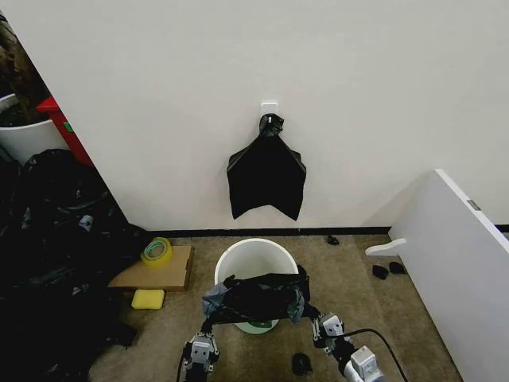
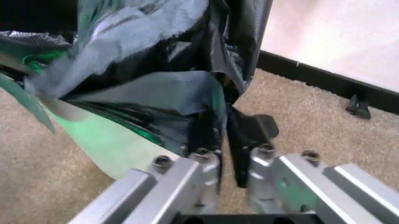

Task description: Place the garbage bag over the trash bin.

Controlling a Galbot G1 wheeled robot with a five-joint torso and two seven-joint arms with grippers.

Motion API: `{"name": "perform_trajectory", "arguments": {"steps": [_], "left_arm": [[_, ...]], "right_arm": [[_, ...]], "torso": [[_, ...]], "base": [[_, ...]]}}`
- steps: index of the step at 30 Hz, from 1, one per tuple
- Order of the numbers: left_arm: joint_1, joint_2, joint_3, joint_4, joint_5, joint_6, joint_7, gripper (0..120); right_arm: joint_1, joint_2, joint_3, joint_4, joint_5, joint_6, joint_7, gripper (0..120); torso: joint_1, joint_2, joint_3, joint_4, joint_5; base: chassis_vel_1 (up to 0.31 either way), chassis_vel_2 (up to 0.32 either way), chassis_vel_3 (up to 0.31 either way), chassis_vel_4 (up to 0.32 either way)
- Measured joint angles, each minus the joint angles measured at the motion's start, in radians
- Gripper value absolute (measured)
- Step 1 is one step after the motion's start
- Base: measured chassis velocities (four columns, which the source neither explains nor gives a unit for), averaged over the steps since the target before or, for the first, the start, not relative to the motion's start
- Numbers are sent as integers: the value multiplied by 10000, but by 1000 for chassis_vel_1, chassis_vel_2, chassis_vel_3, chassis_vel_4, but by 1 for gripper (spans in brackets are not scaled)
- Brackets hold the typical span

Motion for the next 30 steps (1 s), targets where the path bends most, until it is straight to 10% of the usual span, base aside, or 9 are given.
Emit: {"name": "perform_trajectory", "arguments": {"steps": [15,30], "left_arm": [[1006,907,-356,-1583,679,705,-889,66],[1657,1507,-2153,-2389,394,-910,999,100]], "right_arm": [[-683,-825,617,-220,-1003,2389,-1586,66],[-289,-547,2300,-1436,-1170,6382,-6273,100]], "torso": [[0,0,0,5,-9],[0,2,0,3,-2]], "base": [[0,0,0,0],[0,0,0,0]]}}
